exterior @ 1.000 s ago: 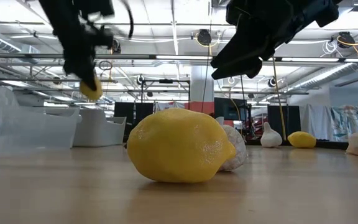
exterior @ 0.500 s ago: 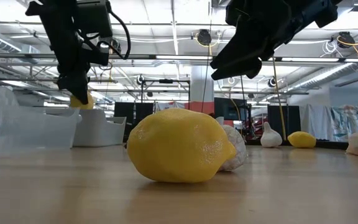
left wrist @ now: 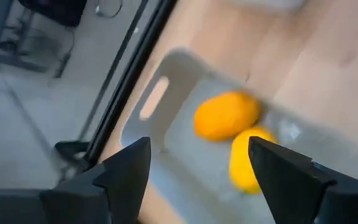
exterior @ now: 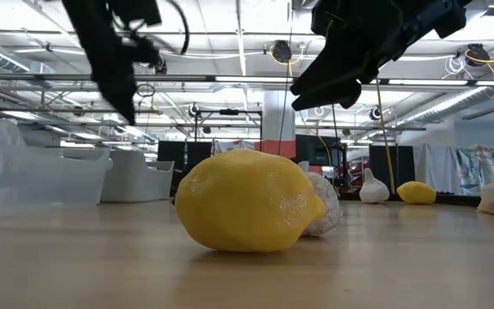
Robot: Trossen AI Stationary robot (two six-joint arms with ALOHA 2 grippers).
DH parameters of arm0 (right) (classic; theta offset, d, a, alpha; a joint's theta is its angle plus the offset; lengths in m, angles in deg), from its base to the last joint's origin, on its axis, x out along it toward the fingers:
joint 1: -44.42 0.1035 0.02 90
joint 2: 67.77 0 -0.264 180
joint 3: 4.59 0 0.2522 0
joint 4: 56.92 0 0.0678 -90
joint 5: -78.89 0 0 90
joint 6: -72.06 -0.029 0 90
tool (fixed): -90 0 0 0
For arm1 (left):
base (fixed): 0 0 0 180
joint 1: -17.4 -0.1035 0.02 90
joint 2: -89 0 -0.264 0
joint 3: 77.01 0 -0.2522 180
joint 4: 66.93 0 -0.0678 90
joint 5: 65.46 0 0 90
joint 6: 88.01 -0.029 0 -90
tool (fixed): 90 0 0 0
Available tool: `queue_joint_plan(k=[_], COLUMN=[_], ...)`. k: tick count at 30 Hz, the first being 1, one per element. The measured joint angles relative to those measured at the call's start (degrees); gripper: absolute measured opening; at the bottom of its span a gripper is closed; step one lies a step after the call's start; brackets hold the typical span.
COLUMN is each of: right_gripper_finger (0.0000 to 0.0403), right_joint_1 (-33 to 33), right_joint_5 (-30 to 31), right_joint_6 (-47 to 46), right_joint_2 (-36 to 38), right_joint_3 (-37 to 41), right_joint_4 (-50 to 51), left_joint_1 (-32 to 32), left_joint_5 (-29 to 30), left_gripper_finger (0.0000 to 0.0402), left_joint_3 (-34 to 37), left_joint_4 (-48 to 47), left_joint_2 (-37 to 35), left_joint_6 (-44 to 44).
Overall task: Sort produce into baskets
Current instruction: Put the yellow lemon into the gray bin
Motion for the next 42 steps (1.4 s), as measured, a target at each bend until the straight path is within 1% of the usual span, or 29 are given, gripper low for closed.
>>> queue_joint_plan(k=[2,6,8,10,13,15,17,20,22,24,26,28,31,32,37,39,42], right_gripper_finger=[0.0215,0.0215,0.0215,0.0215,0.0215,0.0215,0.0215,0.0215,0.0215,0.0215,0.0215,0.0215,0.0215,0.0215,0.0215,0.0215,0.0215], right_joint_1=[0.0,0.0,-0.3,-0.6,-0.2,1.5,4.0,8.1,11.3,14.9,18.7,22.3,26.8,27.9,31.4,31.8,31.8], right_joint_5=[0.0,-0.6,-4.2,-10.0,-15.7,-16.8,-16.9,-17.1,-17.5,-19.7,-21.3,-21.8,-22.1,-23.1,-31.0,-32.7,-33.2], right_joint_6=[-0.2,2.9,2.2,-2.4,-9.8,-12.1,-16.4,-28.1,-37.9,-47.2,-56.4,-64.7,-74.3,-76.4,-81.2,-81.5,-80.9], right_joint_2=[0.0,0.1,0.5,0.9,0.8,-0.2,-1.6,-4.2,-6.3,-8.4,-10.3,-12.4,-15.7,-16.9,-21.4,-22.7,-24.2], right_joint_3=[0.0,-0.2,-2.0,-6.1,-14.5,-20.6,-26.7,-34.9,-39.2,-42.2,-44.2,-45.3,-45.4,-45.4,-45.4,-45.4,-45.3], right_joint_4=[0.0,0.4,3.9,9.3,21.4,29.5,36.2,42.5,45.6,47.0,48.1,48.8,49.3,49.8,57.5,60.9,62.3], left_joint_1=[1.4,6.0,9.2,13.1,19.1,22.3,24.9,27.9,29.4,30.7,31.3,31.6,31.6,31.6,31.6,31.6,31.6], left_joint_5=[-2.8,-12.7,-16.8,-18.7,-18.3,-17.1,-15.6,-13.9,-12.3,-10.4,-8.8,-7.5,-7.3,-7.2,-7.1,-7.2,-7.9], left_gripper_finger=[0.0277,0.0275,0.0274,0.0274,0.0274,0.0274,0.0274,0.0274,0.0274,0.0274,0.0274,0.0274,0.0274,0.0274,0.0274,0.0273,0.0273], left_joint_3=[-1.6,-2.2,-2.2,-1.8,-0.8,-0.6,-0.6,-0.4,0.5,1.8,2.4,2.4,2.4,2.4,2.4,2.4,2.4], left_joint_4=[0.5,6.2,10.9,16.7,26.3,30.4,33.2,33.1,33.2,32.8,32.6,33.1,34.1,34.9,41.2,43.5,45.0], left_joint_2=[-1.0,-3.6,-4.7,-5.8,-6.4,-6.3,-6.2,-6.1,-6.1,-6.1,-6.0,-6.1,-6.1,-6.1,-6.1,-6.1,-6.1], left_joint_6=[2.2,0.6,-0.8,-2.3,-6.9,-10.7,-13.8,-15.6,-15.6,-16.4,-18.7,-18.9,-20.0,-20.6,-23.7,-24.9,-26.4])
